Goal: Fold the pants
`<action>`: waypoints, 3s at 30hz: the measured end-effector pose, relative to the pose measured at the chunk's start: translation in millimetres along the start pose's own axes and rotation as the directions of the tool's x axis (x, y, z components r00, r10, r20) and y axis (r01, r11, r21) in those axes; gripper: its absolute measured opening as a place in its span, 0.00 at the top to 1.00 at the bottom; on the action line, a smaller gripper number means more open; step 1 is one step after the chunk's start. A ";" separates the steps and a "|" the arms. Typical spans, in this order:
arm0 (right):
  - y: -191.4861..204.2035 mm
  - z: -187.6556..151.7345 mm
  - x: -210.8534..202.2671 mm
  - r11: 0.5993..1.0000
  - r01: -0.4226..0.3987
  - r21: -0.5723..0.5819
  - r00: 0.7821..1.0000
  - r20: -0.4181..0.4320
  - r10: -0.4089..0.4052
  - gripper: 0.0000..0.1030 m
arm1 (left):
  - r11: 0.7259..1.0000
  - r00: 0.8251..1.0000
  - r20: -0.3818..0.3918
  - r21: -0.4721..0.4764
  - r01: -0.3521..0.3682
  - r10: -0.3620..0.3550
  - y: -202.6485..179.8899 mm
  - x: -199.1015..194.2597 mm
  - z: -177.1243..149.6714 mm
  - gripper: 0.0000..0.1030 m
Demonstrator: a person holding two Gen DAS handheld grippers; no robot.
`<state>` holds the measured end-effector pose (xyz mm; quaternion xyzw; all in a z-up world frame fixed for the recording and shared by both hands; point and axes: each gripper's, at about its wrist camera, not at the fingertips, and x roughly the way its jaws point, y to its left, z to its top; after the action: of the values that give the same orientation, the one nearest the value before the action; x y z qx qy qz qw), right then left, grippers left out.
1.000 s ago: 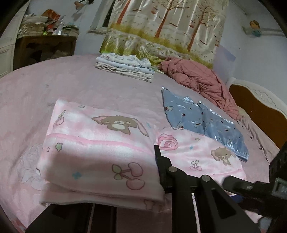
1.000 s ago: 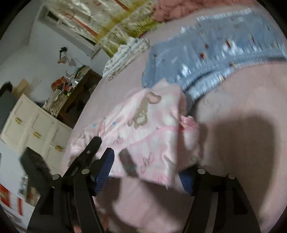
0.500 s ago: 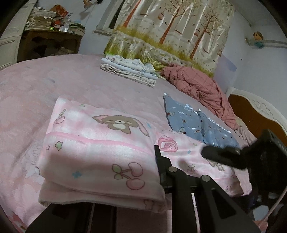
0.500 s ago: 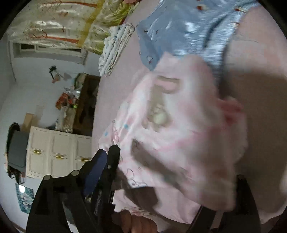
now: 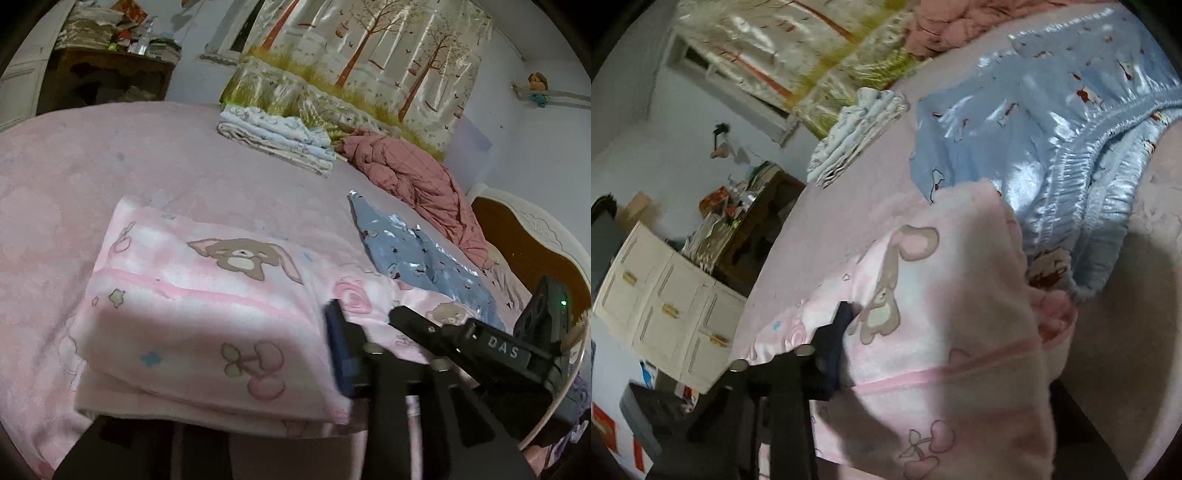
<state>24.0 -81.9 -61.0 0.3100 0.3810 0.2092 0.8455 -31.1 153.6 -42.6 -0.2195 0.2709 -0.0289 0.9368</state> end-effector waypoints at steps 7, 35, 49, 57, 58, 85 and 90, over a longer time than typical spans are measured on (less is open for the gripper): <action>-13.8 1.0 -8.3 0.996 -0.084 -0.001 0.996 -0.023 0.084 0.70 | 0.985 0.993 -0.004 -0.124 0.117 -0.118 28.9 -5.3 3.9 0.48; 40.0 -3.5 -55.0 0.933 0.045 -0.357 0.988 0.156 0.012 0.86 | 0.922 0.970 0.236 0.362 -0.139 0.054 -44.2 -46.7 16.9 0.85; 159.7 120.1 -73.9 0.842 0.063 -0.536 0.932 0.332 0.142 0.86 | 0.893 0.913 0.405 0.426 -0.146 -0.044 -77.3 -34.4 197.6 0.84; 223.6 266.9 12.2 0.814 0.110 -0.570 0.895 0.414 0.168 0.86 | 0.900 0.876 0.480 0.402 -0.170 -0.049 -71.9 63.3 333.5 0.83; 227.3 288.0 28.2 0.818 0.108 -0.565 0.888 0.424 0.175 0.86 | 0.892 0.869 0.492 0.413 -0.186 -0.047 -70.7 80.2 347.2 0.83; 138.5 430.2 451.0 0.828 0.185 -0.529 0.962 0.268 -0.043 0.82 | 0.839 0.947 0.250 0.456 -0.298 0.201 44.0 430.8 376.1 0.77; 142.4 421.6 442.4 0.802 0.253 -0.542 0.947 0.308 -0.091 0.68 | 0.854 0.949 0.250 0.433 -0.289 0.195 50.9 430.5 385.5 0.68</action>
<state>608.8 127.9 26.8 0.0299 0.2095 0.1924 0.9582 532.8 277.5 14.4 0.0449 0.1878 0.0477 0.9800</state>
